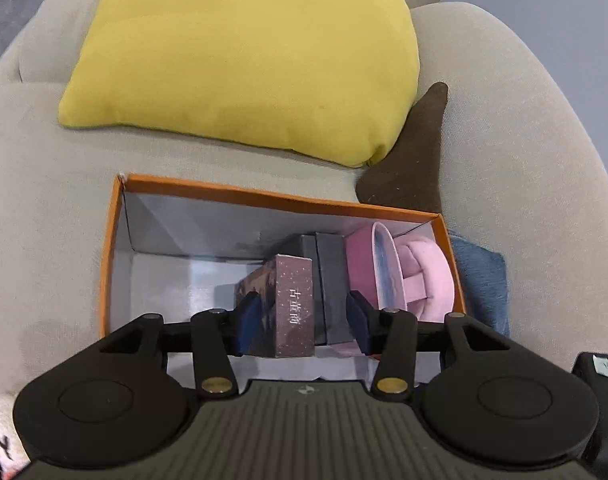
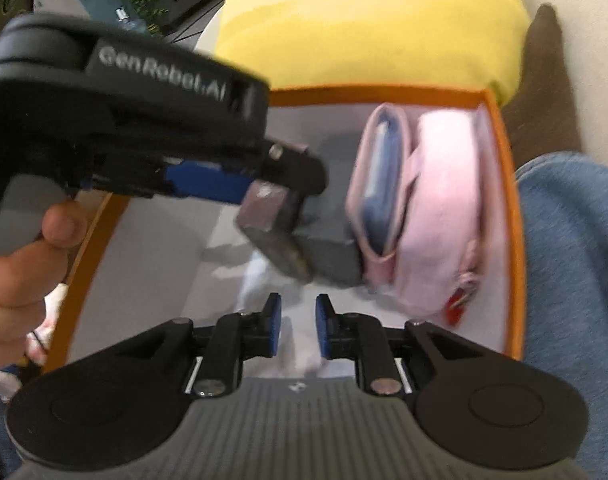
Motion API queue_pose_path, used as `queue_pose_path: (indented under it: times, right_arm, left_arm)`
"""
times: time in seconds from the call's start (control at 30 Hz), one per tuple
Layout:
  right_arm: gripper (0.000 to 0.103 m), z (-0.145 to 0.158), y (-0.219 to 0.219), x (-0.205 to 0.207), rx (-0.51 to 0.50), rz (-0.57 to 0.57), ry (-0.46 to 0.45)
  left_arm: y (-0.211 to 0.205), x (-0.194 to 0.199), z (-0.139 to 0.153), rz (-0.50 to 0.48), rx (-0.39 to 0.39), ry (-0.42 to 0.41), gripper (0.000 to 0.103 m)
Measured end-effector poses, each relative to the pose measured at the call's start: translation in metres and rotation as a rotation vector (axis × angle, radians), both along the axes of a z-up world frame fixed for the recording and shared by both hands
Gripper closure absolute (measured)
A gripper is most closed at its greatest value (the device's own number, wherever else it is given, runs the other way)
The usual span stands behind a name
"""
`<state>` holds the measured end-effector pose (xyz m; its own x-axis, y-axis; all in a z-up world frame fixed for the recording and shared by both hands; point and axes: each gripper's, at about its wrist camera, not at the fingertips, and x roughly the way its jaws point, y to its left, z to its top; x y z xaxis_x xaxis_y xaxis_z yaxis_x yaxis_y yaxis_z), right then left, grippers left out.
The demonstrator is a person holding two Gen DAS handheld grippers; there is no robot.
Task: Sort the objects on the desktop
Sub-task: 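Lower both boxes into the orange box and open the right gripper, then grasp the white lotion tube with the right gripper while the left gripper grasps the small brown box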
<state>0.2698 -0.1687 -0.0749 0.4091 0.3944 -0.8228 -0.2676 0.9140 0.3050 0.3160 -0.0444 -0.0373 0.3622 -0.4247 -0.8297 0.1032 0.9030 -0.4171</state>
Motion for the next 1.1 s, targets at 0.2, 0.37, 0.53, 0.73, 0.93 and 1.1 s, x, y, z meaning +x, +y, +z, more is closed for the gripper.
queue_pose_path:
  times: [0.2,0.37,0.53,0.73,0.93,1.1]
  right_arm:
    - [0.090,-0.008,0.006,0.017,0.038,-0.053,0.040]
    - [0.096,-0.009,0.006,0.029,0.009,-0.135,0.013]
    - [0.101,-0.011,0.006,0.032,-0.008,-0.143,0.011]
    - [0.096,0.001,0.007,0.022,-0.021,-0.102,-0.001]
    - [0.096,0.043,0.025,-0.006,-0.013,0.009,-0.070]
    - [0.095,0.086,0.068,-0.060,0.117,0.203,-0.132]
  left_arm:
    - [0.001,0.003,0.001,-0.010,-0.004,0.009,0.072]
    - [0.004,0.005,0.000,-0.009,-0.015,0.007,0.075]
    - [0.005,0.003,0.006,-0.025,0.009,-0.018,0.075]
    - [0.008,-0.016,0.032,-0.055,0.056,-0.081,0.075]
    - [0.032,-0.072,0.089,-0.117,0.163,-0.201,0.075]
    - [0.087,-0.136,0.108,-0.077,0.289,-0.233,0.075]
